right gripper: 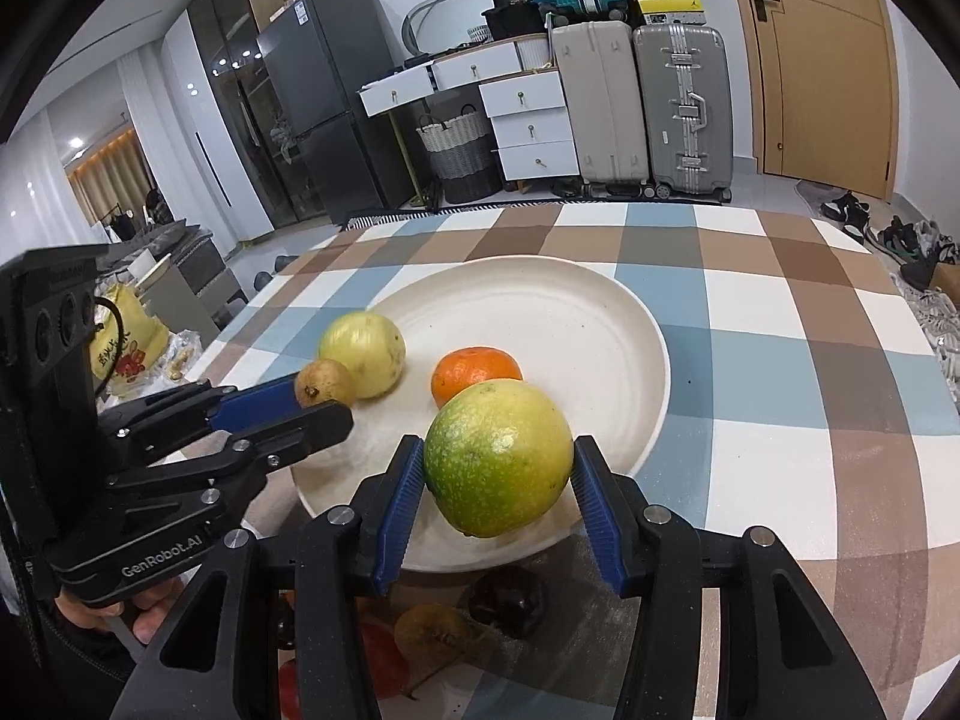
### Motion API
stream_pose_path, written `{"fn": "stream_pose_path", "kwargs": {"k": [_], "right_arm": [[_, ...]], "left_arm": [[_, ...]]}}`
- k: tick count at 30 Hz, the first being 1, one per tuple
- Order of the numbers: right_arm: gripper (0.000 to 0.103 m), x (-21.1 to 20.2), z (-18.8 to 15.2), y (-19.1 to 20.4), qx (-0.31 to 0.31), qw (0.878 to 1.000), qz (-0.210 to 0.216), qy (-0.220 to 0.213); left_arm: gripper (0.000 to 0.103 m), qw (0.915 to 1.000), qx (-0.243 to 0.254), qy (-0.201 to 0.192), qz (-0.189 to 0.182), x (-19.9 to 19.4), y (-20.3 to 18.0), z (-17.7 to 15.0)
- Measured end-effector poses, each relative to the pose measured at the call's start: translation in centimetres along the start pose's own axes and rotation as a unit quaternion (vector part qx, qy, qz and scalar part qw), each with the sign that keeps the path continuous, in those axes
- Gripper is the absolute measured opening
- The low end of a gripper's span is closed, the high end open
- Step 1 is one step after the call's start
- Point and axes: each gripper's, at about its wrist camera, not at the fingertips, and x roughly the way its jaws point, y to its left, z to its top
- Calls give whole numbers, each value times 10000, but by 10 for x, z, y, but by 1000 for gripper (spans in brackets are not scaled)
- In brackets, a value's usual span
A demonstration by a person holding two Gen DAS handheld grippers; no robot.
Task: Organize fruits
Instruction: 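Release the pear onto the plate with the left tool while the right tool releases the pomelo, then move the left tool to a mandarin orange while the right tool approaches a dark plum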
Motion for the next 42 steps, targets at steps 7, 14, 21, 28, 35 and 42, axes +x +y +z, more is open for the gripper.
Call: {"fn": "stream_pose_path", "kwargs": {"k": [7, 14, 21, 28, 35, 42], "right_arm": [[51, -20, 3, -3, -29, 9989, -253, -404], [80, -45, -3, -12, -27, 9976, -410, -554], [102, -63, -12, -9, -206, 9974, -396, -572], [103, -66, -21, -3, -430, 9979, -319, -366], [103, -71, -30, -7, -294, 9992, -151, -209], [102, -66, -32, -2, -386, 9990, -228, -89]], "left_arm": [[27, 10000, -19, -36, 12, -6, -1, -2], [49, 10000, -8, -69, 70, -22, -1, -7], [90, 9990, -113, -367, 212, -56, 2, -14], [103, 9986, -258, -387, 267, -70, 4, -22], [103, 9992, -192, -269, 203, -73, -8, -28], [103, 9998, -25, -136, 163, -67, -22, -34]]}}
